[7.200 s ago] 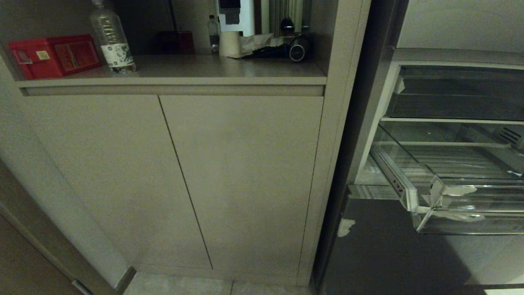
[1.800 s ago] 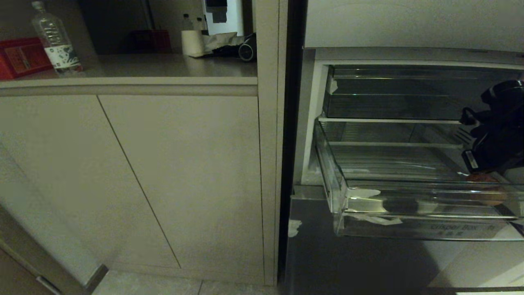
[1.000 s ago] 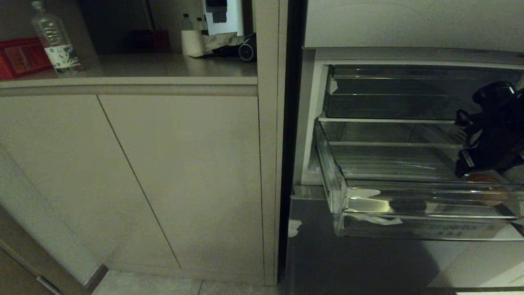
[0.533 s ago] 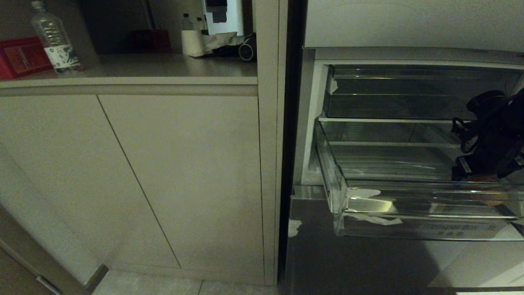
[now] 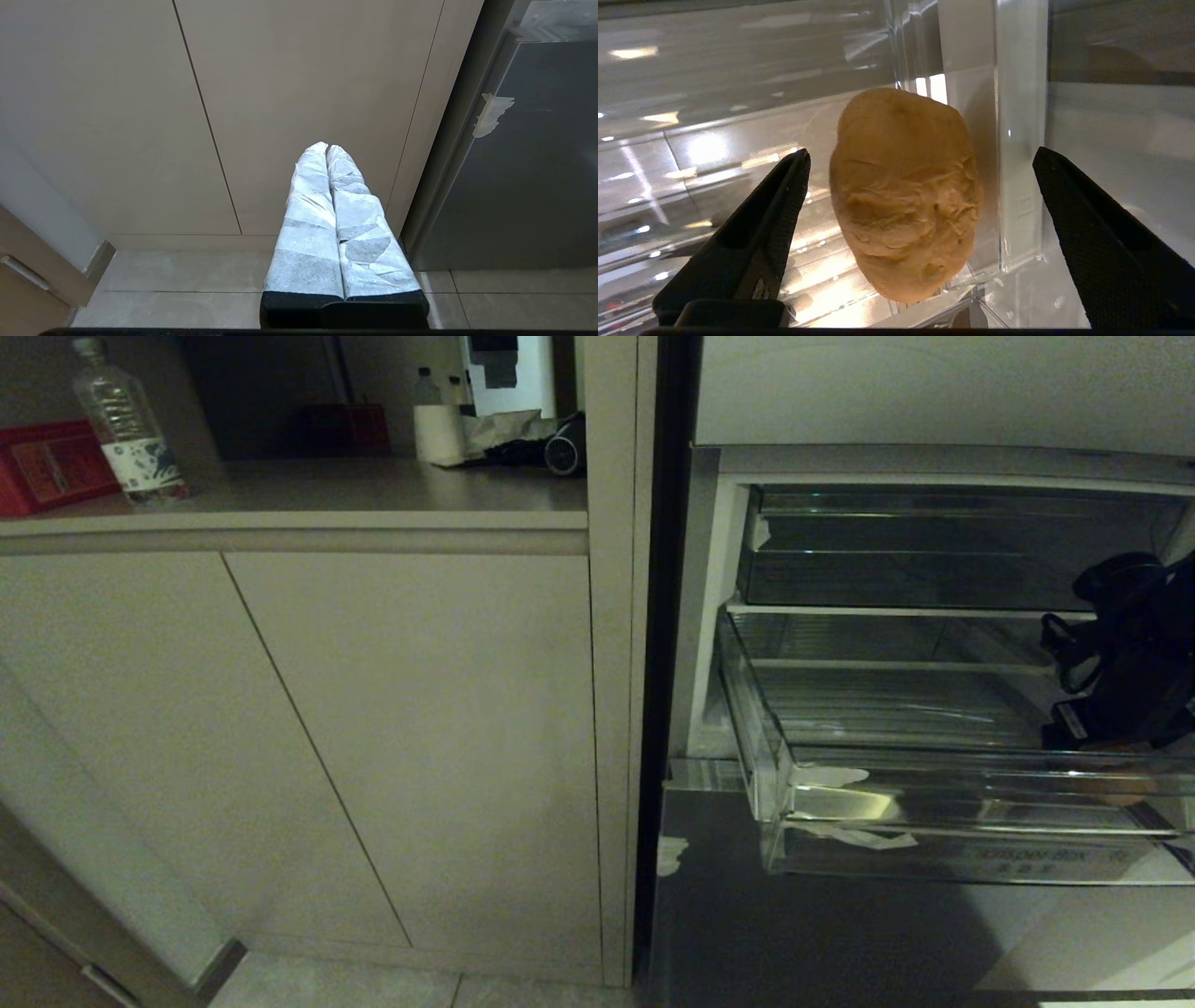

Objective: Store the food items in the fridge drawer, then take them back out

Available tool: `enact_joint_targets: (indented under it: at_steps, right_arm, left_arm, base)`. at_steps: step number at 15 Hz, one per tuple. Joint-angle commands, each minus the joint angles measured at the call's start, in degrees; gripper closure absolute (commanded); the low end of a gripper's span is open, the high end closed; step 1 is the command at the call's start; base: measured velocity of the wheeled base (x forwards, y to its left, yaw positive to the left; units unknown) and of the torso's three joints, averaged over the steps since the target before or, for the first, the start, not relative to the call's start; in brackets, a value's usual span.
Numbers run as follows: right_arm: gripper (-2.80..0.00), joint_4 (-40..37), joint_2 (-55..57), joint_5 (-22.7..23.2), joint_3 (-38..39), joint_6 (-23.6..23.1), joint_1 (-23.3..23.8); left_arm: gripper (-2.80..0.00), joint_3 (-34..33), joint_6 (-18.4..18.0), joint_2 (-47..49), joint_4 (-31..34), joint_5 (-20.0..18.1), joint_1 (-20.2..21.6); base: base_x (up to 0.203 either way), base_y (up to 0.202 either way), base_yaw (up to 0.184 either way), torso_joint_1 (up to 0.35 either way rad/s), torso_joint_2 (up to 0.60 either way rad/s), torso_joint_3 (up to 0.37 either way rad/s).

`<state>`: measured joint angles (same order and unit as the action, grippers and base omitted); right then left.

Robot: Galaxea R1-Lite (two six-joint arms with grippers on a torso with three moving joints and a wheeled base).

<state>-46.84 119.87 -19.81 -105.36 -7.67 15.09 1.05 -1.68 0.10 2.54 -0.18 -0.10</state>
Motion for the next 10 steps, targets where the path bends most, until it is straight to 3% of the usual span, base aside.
enact_joint_targets:
  at_steps: [1, 10]
  right_arm:
    - [0.0, -0.4, 0.1, 0.0, 0.8, -0.1, -0.1]
    - [0.0, -0.4, -1.1, 0.3, 1.4, -0.2, -1.0]
  left_arm:
    - [0.0, 0.0, 0.0, 0.1, 0.0, 0.0, 0.0]
    - [0.0, 0.0, 0.0, 0.1, 0.0, 0.0, 0.0]
  base:
    - [0.0, 0.0, 0.0, 0.0, 0.0, 0.0]
    - [0.0, 0.0, 0.0, 0.0, 0.0, 0.0]
